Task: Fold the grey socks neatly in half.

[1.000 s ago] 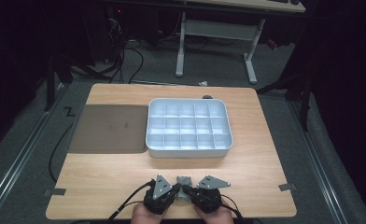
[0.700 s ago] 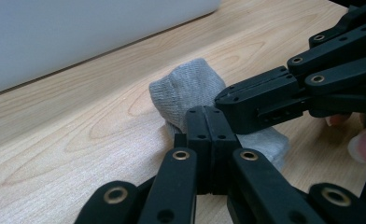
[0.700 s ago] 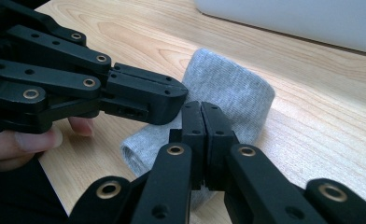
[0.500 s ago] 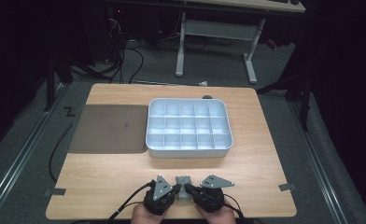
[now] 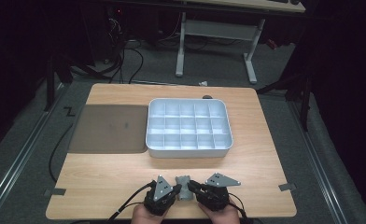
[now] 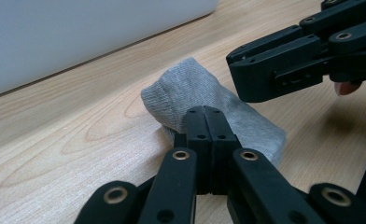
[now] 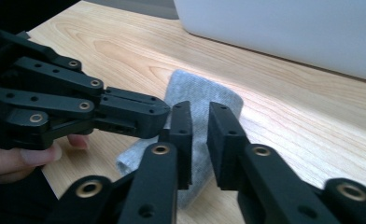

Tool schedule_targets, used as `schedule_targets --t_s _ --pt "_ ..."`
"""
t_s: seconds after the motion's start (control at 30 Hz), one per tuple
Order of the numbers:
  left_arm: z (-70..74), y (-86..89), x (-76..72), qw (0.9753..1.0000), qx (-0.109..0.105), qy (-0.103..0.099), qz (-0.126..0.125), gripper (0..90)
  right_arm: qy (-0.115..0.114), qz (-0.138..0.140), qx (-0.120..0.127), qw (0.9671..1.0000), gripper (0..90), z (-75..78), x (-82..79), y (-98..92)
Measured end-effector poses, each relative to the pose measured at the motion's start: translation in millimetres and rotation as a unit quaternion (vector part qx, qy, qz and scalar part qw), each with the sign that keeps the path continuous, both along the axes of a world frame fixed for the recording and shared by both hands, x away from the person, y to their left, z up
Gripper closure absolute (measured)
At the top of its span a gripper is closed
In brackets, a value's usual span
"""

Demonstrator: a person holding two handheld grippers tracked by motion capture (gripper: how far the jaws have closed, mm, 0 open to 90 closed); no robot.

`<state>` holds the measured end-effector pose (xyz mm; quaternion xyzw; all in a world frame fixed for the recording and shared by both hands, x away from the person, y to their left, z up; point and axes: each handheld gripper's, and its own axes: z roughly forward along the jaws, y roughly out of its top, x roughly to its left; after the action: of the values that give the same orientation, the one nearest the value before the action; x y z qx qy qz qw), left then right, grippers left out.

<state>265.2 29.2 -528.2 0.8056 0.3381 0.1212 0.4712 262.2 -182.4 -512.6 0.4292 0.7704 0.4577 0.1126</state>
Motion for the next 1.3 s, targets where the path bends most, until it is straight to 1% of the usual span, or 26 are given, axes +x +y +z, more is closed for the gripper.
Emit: schedule_targets --t_s 0.07,0.17,0.2,0.27,0.33,0.37,0.4,0.47,0.53,0.6,0.73,0.93,1.13,1.17,1.3 --pt "0.0 -0.3 -0.2 1.0 0.0 0.0 -0.001 90.0 0.012 -0.004 0.003 0.9999 72.4 -0.3 1.3 -1.4" --pt "0.3 -0.5 -0.6 1.0 0.0 0.0 -0.001 90.0 0.022 -0.006 0.008 0.9997 61.1 -2.2 3.2 -2.3" --pt "0.3 -0.4 -0.7 1.0 0.0 0.0 -0.001 90.0 0.032 -0.009 0.009 0.9994 56.0 -3.5 4.4 -2.2" --pt "0.4 -0.4 -0.8 1.0 0.0 0.0 -0.002 90.0 0.047 -0.009 0.011 0.9988 51.0 -6.0 6.4 -2.0" --pt "0.4 -0.3 -0.7 1.0 0.0 0.0 -0.002 90.0 0.063 -0.009 0.009 0.9979 46.7 -9.8 8.3 -1.2" --pt "0.3 -0.3 -0.6 1.0 0.0 0.001 -0.002 90.0 0.068 -0.009 0.01 0.9976 45.6 -11.3 9.0 -1.2" --pt "0.2 -0.2 -0.6 1.0 -0.001 0.001 -0.002 90.0 0.078 -0.008 0.014 0.9968 44.5 -14.0 10.8 -1.2" --pt "0.0 -0.1 -0.6 1.0 0.0 0.002 -0.003 90.0 0.083 -0.009 0.02 0.9963 44.1 -15.4 11.6 -0.7" --pt "-0.3 0.2 -0.5 1.0 0.0 0.002 -0.002 90.0 0.082 -0.008 0.019 0.9965 44.1 -16.4 12.3 0.2" --pt "-0.5 0.5 -0.3 1.0 0.001 0.004 -0.002 90.0 0.084 -0.006 0.02 0.9962 44.3 -17.1 12.7 1.3" --pt "-0.3 1.9 0.5 1.0 0.001 0.003 0.0 90.0 0.094 0.008 0.025 0.9953 47.7 -20.3 14.3 3.1" --pt "2.2 6.5 1.1 1.0 -0.004 0.0 0.005 88.7 0.09 0.02 0.022 0.9955 53.8 -21.0 13.7 6.2" --pt "5.0 10.8 2.3 0.9999 -0.01 -0.005 0.011 86.4 0.088 0.026 0.017 0.9957 59.4 -19.3 12.5 7.5" --pt "5.7 11.8 2.7 0.9998 -0.012 -0.006 0.013 86.0 0.085 0.028 0.016 0.9958 60.1 -19.4 12.9 7.5" --pt "9.5 17.5 4.1 0.9996 -0.017 -0.011 0.02 83.2 0.088 0.036 0.011 0.9954 62.0 -18.7 14.3 8.1"
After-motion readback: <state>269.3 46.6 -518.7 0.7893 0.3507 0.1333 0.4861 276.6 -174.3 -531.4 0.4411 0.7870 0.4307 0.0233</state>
